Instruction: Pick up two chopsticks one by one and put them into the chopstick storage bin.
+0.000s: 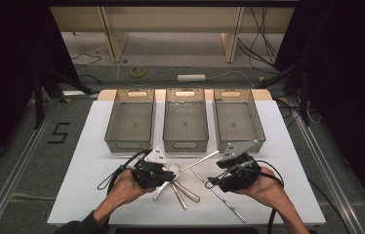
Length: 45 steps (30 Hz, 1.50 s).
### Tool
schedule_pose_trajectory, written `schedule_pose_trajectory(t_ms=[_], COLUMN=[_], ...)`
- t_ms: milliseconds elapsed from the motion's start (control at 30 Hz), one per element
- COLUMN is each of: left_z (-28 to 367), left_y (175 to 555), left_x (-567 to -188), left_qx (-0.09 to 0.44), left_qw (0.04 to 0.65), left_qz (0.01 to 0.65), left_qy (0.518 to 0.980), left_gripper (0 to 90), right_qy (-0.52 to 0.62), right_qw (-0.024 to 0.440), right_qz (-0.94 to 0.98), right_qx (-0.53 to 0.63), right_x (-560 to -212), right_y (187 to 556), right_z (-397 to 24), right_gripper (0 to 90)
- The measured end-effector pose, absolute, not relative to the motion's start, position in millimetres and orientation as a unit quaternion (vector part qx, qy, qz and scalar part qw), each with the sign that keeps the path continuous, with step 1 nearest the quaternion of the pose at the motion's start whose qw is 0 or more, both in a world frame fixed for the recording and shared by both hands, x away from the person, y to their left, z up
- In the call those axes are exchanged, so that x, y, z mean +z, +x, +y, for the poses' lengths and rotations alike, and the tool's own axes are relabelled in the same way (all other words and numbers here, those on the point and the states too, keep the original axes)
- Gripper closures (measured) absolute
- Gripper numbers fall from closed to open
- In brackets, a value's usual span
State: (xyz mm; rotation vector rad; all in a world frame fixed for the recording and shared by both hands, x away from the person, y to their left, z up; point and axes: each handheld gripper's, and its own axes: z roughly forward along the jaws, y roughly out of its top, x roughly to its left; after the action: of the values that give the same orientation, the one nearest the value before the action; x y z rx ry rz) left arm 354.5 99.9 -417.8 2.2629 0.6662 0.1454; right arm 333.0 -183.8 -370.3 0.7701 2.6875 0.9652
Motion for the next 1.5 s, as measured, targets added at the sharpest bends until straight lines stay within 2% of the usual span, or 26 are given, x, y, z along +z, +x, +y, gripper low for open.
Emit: schedule_pose_trajectory(t_ms=[100, 233, 700, 1233, 1500], left_z=[107.8, 120.1, 162.9, 208.3, 216.4], left_y=[358.1, 364.2, 388.0, 434.9, 454.8], left_x=[-415.6, -411.3, -400.7, -402.2, -399.7], left_qx=[0.067, 0.083, 0.13, 0.172, 0.184], left_qw=[0.384, 0.396, 0.421, 0.417, 0.41], left_qz=[0.278, 0.304, 0.376, 0.474, 0.497], left_qy=[0.878, 0.863, 0.815, 0.756, 0.742], left_gripper=[85.9, 86.0, 86.0, 86.0, 86.0], right_qy=[0.27, 0.293, 0.324, 0.327, 0.323], right_qw=[0.093, 0.089, 0.071, 0.069, 0.066], right_qz=[0.901, 0.892, 0.899, 0.906, 0.908], right_qx=[0.328, 0.332, 0.285, 0.261, 0.258], right_x=[-375.0, -384.0, -417.9, -427.4, -430.0], right_y=[333.1, 333.1, 330.6, 328.9, 328.5], right_z=[-186.0, -190.3, -199.4, -198.4, -196.3], right_gripper=[32.4, 27.7, 27.3, 27.0, 26.8])
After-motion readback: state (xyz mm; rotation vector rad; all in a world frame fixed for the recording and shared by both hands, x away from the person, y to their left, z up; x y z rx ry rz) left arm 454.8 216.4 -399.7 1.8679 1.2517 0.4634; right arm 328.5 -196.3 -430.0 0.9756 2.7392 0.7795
